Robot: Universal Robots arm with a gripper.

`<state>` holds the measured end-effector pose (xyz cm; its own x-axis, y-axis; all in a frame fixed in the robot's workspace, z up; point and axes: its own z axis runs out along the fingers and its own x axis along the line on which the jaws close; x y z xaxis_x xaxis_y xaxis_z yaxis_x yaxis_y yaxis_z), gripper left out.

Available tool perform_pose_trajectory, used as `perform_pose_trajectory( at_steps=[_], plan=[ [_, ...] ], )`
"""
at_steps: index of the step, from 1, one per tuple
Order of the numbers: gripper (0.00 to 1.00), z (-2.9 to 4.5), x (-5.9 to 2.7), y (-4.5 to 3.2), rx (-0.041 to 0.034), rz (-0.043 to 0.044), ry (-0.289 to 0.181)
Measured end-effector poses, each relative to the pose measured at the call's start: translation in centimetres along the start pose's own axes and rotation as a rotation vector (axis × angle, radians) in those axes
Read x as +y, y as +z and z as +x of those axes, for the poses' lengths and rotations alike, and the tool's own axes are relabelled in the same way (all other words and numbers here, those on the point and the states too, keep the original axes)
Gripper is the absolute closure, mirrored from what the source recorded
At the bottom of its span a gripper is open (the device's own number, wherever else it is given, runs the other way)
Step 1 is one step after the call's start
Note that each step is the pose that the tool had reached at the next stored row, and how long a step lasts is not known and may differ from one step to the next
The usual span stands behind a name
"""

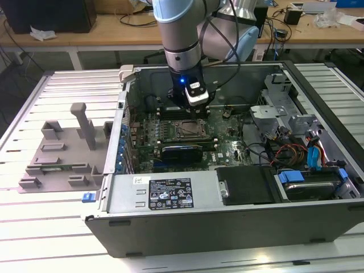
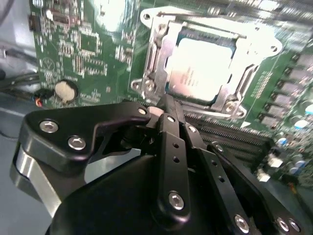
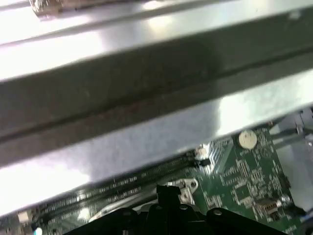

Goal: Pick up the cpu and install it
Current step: 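Install the first cpu locking lever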

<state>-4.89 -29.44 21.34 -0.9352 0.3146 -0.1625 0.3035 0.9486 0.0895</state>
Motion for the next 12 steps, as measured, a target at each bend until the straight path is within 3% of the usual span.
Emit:
perform_pose_trajectory(
  at_steps=[1,2,12],
  plan=[
    [0.89,-0.01,0.01,-0.06,-0.0018,0.0166,-0.003],
    [0.89,-0.03,0.02,-0.18,-0.0026,0.0201,-0.004],
    [0.89,-0.32,0.18,-1.94,-0.0032,0.0217,-0.004]
  ],
)
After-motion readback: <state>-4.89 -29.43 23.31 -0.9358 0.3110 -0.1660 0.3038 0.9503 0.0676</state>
